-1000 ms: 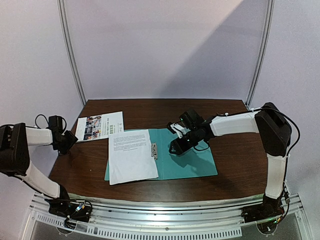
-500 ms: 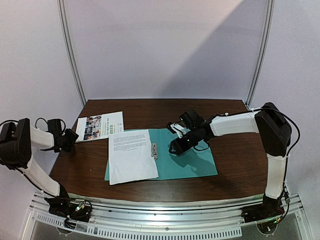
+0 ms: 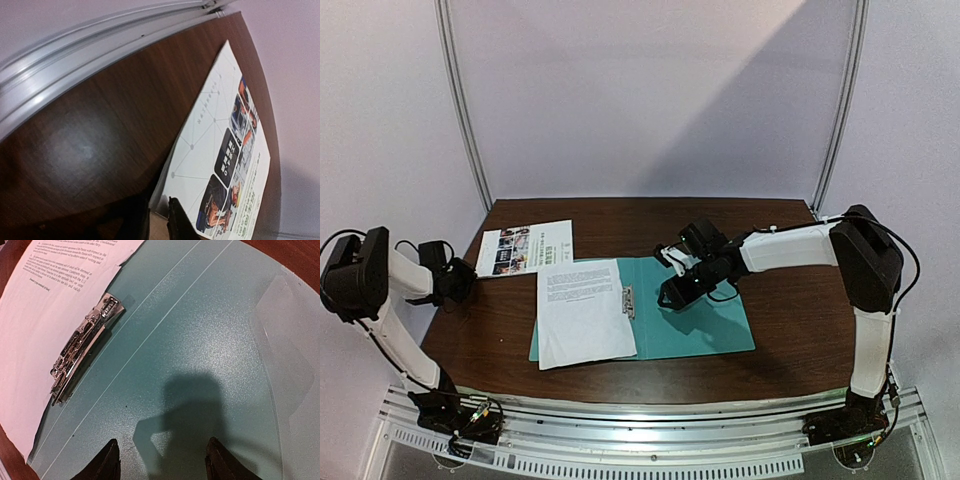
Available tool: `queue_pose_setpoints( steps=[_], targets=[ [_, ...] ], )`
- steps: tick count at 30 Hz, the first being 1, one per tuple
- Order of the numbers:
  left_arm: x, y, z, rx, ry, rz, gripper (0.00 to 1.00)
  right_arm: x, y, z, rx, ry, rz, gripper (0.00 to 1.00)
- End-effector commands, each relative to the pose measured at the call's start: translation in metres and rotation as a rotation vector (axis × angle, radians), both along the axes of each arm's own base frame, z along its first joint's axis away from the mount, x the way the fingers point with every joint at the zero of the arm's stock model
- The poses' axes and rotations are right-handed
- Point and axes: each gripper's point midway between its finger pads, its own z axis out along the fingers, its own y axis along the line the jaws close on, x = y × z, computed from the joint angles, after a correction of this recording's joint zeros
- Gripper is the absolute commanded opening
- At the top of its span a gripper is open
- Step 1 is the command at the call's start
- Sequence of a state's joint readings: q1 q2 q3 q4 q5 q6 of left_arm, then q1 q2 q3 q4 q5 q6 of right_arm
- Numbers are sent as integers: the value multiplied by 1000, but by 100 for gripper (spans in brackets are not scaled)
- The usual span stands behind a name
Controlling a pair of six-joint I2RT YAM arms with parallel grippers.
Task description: Put the files into the folder
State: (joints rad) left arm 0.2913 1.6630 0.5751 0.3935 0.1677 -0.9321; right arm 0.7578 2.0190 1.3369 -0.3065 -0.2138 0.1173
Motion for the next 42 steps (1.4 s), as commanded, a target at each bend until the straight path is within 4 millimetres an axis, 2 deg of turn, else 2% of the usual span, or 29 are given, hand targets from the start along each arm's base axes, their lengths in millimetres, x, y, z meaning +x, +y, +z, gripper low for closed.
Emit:
queue_pose_setpoints(
  steps=[1,3,14,21,26,30,32,36,41,42],
  targets=[
    [-3,-3,-13,-28,25,-6,7,2,-4,-6,-27,-5,0,58],
    [0,-3,-8,-24,7,-10,0,2,-4,-7,-30,-4,0,58],
    [5,4,30,58,-58,-11,0,2,-4,-7,-29,-1,2,57],
    [3,11,74,142,-112,9,0,4,0,-1,-9,-11,5,58],
    [5,9,106,184,-160,5,0,10,15,14,47,-17,28,58],
    [8,4,128,212,-189,-1,0,17,37,35,107,-48,58,59],
    [9,0,138,226,-202,-7,0,18,53,48,127,-99,95,62],
    [11,-8,150,243,-216,-20,0,19,97,76,176,-273,196,75],
    [13,-14,158,245,-228,-38,0,14,157,107,268,-489,332,82],
    [13,-16,160,245,-230,-45,0,12,168,108,278,-519,354,82]
  ],
)
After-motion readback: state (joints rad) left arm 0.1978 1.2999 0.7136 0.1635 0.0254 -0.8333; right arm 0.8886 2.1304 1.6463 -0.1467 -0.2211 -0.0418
